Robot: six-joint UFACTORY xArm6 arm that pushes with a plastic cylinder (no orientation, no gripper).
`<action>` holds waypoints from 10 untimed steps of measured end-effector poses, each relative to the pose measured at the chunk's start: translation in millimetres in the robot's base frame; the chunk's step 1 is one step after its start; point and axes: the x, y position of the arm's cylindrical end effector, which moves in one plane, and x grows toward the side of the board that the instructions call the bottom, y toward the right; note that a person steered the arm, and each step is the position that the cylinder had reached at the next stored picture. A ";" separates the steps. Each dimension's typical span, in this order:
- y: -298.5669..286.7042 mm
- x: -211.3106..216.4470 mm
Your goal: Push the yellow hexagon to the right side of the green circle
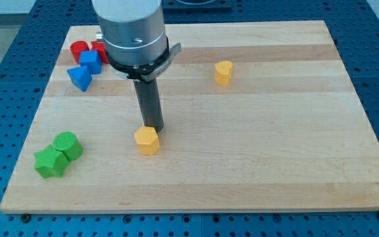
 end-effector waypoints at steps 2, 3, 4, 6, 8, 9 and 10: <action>54.0 13.3; 54.0 29.0; 54.0 36.4; 38.8 36.4; 5.8 36.4; -5.5 36.4; -17.3 36.4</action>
